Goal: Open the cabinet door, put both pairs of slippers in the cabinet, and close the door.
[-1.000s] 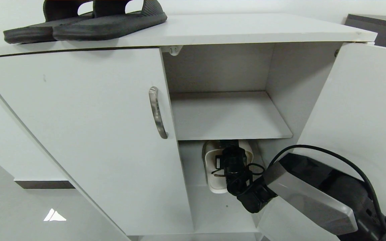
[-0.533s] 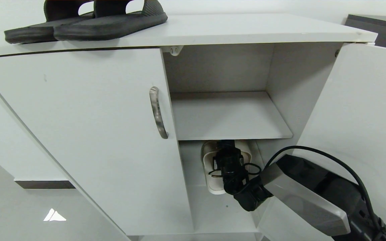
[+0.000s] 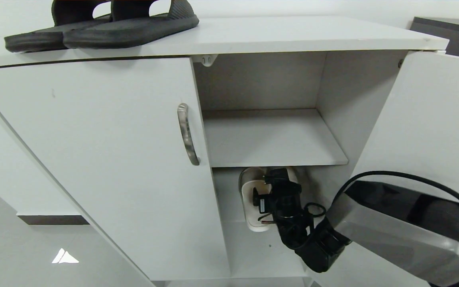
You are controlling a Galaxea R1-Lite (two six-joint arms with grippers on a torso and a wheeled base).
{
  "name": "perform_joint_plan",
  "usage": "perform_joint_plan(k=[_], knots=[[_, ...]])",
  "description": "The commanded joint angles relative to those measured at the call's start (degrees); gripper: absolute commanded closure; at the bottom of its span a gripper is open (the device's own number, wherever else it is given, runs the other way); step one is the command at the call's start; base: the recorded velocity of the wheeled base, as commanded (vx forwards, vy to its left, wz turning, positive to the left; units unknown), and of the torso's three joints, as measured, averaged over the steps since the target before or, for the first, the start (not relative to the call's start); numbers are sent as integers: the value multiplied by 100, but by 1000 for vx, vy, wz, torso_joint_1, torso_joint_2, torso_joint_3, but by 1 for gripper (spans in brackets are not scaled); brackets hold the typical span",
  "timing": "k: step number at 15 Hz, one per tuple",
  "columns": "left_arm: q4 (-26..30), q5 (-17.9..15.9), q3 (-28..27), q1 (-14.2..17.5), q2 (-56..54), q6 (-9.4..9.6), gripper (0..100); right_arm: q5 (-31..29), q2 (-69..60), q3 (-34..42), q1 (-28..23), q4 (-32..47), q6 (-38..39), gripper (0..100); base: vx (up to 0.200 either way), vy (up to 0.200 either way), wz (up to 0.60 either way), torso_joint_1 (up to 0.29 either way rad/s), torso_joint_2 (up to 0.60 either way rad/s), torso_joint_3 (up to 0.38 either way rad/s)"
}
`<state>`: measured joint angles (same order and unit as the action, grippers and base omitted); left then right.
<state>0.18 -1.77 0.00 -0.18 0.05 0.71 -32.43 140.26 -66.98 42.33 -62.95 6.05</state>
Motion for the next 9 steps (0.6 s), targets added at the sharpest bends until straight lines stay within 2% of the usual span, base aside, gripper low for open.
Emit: perform_joint_plan(k=[1,3,4,6,8,9], knots=[[-1,1,0,1,4,0,100,457,-1186,1257,259,-393,37,0,-200,0,0,7,2,12],[-1,1,-9,1,13,0,100,1133,-1871,2593,461,-675,274,0,-200,0,0,2,5,5],[-1,1,-9,1,4,0,100,1652,-2232,3208,540,-938,450,0,-200,0,0,-7,2,2],[-1,1,-9,1,4,0,100,2153,-2530,3621,584,-1026,599,0,-200,0,0,-2,0,-5],[-1,1,-9,1,4,0,100,2170,-2557,3630,663,-1026,608,0,-200,0,0,0,7,2],[-1,1,-9,1,4,0,100,2170,-2557,3630,681,-1026,608,0,0,0,0,0,0,0]])
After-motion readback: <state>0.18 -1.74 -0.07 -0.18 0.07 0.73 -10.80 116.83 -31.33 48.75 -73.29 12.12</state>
